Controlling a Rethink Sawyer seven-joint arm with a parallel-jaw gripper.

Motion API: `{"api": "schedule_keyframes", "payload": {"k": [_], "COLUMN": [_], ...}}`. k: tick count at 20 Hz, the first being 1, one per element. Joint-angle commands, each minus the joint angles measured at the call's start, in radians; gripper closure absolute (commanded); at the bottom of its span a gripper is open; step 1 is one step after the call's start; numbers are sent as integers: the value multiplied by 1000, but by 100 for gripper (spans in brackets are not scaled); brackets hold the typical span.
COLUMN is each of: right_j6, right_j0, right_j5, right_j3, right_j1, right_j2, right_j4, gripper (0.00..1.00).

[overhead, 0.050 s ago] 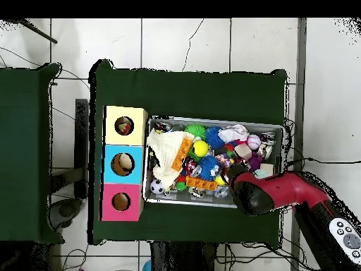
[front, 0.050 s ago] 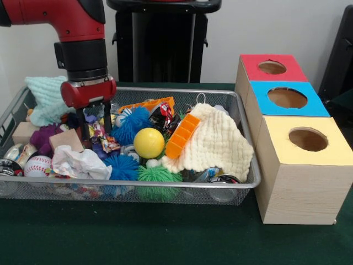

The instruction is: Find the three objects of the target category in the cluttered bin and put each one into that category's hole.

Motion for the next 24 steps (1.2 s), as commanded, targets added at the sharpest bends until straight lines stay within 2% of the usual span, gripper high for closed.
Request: {"api": "schedule_keyframes", "payload": {"k": [1,7,8,18,21,24], "right_j6": [-26,-11,0,25,46,58], "right_j0": [18,25,28,51,58,56], "right_j5": [-42,-56,-65,-66,-49,4], "right_j3": [4,0,1,3,60,158], "right_j1": [28,32,30,26,-50,-193], "right_j2": [-45,-51,-55,-69,-58,-7], "right_j4": [-73,-83,-88,-79,-40,64], "gripper": [0,0,100,100,100,100]}}
